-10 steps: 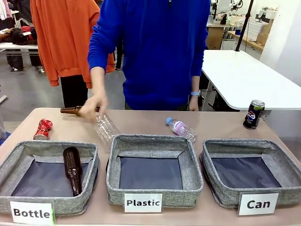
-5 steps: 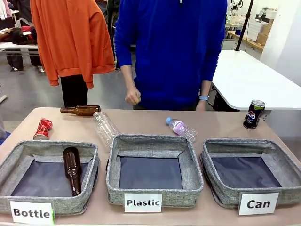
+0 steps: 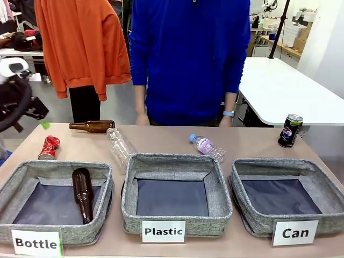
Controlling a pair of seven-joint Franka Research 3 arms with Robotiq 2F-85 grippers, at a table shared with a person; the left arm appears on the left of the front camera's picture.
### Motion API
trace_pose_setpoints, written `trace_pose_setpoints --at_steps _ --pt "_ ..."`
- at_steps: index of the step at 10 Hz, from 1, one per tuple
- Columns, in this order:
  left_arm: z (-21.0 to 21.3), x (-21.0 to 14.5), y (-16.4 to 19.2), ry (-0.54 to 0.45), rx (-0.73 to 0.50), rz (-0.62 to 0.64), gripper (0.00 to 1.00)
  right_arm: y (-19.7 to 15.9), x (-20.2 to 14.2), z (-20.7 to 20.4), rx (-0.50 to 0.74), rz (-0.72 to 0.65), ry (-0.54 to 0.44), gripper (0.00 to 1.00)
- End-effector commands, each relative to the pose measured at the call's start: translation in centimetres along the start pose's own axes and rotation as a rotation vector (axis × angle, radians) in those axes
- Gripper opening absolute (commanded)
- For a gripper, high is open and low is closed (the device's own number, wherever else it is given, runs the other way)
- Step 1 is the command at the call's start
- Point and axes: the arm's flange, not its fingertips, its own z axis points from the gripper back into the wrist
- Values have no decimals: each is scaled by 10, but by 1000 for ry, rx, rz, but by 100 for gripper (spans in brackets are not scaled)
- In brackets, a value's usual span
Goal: Sort the can waste into the basket.
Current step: Pick up the can waste from the table and place it in the right Fabric basket.
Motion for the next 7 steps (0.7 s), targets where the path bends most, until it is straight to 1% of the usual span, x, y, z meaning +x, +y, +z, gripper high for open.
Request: trace_pose_setpoints --at_steps 1,2,3,5,6,7 --pt "-33 17 -9 -50 39 49 100 1 3 -1 24 27 -16 100" --pt "-48 32 -10 -58 57 68 100 1 3 -1 24 27 -16 100" --pt "-63 48 -8 -89 97 110 100 1 3 -1 24 27 -16 100" --pt "-93 63 -5 -102 156 175 100 1 3 -1 24 27 -16 100" --pt "-103 69 1 -136 191 250 100 1 3 -1 24 27 -16 100" --pt "-110 71 9 -145 207 301 100 1 3 -1 24 27 -16 100"
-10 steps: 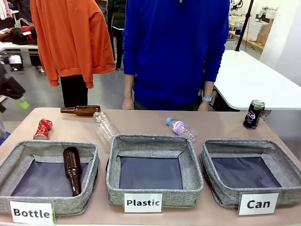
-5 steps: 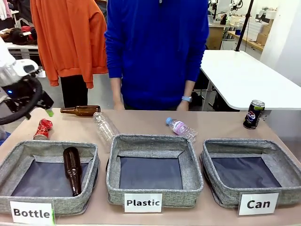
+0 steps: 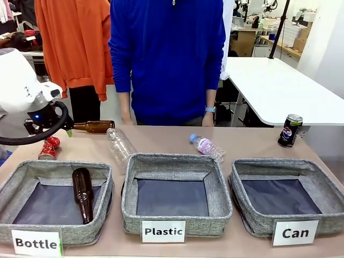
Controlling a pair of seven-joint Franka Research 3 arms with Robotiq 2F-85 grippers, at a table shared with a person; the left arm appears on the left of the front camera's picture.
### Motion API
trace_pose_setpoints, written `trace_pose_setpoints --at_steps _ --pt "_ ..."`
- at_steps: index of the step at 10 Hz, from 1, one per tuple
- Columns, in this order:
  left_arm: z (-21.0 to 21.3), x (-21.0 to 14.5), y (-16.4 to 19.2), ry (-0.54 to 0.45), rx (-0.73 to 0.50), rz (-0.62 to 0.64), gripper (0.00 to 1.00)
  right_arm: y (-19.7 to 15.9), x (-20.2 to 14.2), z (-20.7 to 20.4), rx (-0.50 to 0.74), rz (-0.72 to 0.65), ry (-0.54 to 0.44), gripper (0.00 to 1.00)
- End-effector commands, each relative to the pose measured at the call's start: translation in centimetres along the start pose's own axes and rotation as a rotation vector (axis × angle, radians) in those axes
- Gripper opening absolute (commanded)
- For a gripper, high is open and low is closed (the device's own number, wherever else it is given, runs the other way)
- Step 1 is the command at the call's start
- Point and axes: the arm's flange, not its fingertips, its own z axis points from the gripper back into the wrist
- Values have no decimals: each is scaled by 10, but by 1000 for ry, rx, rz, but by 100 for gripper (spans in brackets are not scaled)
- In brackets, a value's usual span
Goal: Sort the can waste into the basket.
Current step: Pick up the can waste from the table and place it in the right Fabric basket.
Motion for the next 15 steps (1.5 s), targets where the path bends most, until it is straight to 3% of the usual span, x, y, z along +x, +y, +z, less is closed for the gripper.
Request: trace_pose_setpoints --at_steps 1,4,7,11,12,13,14,15 --pt "-2 7 7 -14 54 114 100 1 3 -1 24 27 -16 100" --pt "-13 13 21 39 39 163 100 1 3 -1 24 27 -16 100" --pt "-38 17 17 127 73 172 100 1 3 -1 24 27 -16 100" --pt "-41 20 16 186 62 190 100 1 3 -1 24 27 -16 100" --pt "-41 20 16 178 84 186 41 1 3 -1 24 27 -16 100" --pt "-41 20 15 186 84 179 42 1 3 -1 24 27 -16 100" --pt "-40 20 15 192 85 172 0 1 3 -1 24 27 -16 100" --pt "-38 21 16 203 90 168 0 1 3 -1 24 27 -16 100"
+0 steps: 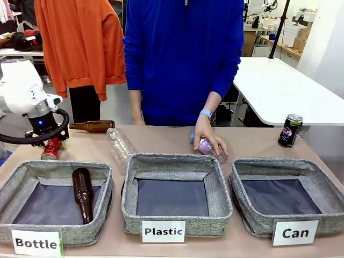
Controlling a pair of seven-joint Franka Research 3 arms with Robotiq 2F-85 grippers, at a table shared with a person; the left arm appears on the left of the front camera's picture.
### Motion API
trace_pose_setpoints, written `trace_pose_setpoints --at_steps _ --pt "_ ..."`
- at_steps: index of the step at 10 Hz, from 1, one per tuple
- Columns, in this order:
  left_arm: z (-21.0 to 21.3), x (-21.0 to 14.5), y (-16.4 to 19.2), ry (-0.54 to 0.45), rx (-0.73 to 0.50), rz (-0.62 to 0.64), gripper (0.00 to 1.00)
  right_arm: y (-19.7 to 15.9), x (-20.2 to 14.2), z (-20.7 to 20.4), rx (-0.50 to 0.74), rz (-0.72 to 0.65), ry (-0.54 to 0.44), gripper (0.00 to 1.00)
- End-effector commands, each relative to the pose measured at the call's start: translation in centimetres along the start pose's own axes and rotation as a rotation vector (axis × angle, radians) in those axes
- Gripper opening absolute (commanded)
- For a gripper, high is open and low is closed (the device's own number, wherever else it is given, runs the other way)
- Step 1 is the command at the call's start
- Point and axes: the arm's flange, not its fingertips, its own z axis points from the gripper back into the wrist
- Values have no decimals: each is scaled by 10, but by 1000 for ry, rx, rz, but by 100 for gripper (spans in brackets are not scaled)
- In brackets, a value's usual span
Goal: Sort the can waste into the basket.
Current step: Pick up the can waste from the table and place it in the right Fabric basket.
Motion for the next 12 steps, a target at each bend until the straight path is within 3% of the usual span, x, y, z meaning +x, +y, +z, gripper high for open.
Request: trace_pose_setpoints --at_steps 1,2,4,7,10,12 --pt "6 2 -1 28 35 -7 0 1 3 -1 24 27 -16 100" --pt "7 0 0 44 34 -23 15 1 3 -1 24 27 -16 100" --pt "15 -7 4 50 -5 -35 0 1 3 -1 24 27 -16 100" --pt "76 -25 26 70 -191 -118 0 1 3 -1 24 27 -16 100" --pt "174 -108 74 98 -477 -500 0 1 3 -1 24 27 -16 100" --pt "194 -185 99 125 -552 -892 0 1 3 -1 24 27 -16 100"
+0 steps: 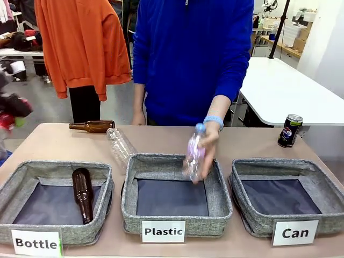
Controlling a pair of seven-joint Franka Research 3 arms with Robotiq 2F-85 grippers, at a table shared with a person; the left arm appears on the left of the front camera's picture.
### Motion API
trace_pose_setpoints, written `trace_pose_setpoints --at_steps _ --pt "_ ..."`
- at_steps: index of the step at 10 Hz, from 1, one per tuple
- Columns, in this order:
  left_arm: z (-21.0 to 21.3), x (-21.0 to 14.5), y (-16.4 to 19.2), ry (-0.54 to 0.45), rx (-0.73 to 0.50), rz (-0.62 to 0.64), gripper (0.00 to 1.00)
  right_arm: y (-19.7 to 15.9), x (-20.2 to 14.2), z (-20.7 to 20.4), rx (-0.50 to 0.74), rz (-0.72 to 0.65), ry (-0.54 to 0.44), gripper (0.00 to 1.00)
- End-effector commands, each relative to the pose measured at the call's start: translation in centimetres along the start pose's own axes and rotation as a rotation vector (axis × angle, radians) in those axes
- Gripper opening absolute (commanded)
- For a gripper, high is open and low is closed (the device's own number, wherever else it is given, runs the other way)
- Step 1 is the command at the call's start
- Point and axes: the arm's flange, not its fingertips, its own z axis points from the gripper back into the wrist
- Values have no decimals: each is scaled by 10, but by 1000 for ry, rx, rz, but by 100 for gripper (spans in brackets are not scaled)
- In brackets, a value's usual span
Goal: Sort the can waste into the basket.
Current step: Pick up the can waste from the table and place it in the right Fabric basket.
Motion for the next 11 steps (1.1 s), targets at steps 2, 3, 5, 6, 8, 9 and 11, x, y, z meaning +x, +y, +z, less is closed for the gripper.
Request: trace_pose_setpoints --at_steps 2,3,5,6,8,9,11 --pt "-23 -88 -24 47 -57 -398 0 1 3 -1 24 26 -16 100" --pt "-32 -93 -33 -36 -64 -364 0 1 3 -1 24 26 -16 100" --pt "-11 -72 -25 81 -59 -299 0 1 3 -1 24 26 -16 100" --pt "-11 -72 -25 81 -59 -299 0 1 3 -1 24 26 -16 100" --pt "-51 -75 -51 104 -96 -493 0 1 3 -1 24 26 -16 100" --pt "-68 -61 -91 121 -97 -617 0 1 3 -1 24 26 -16 100" --pt "-114 -30 -176 175 1 -810 0 1 3 -1 24 26 -16 100"
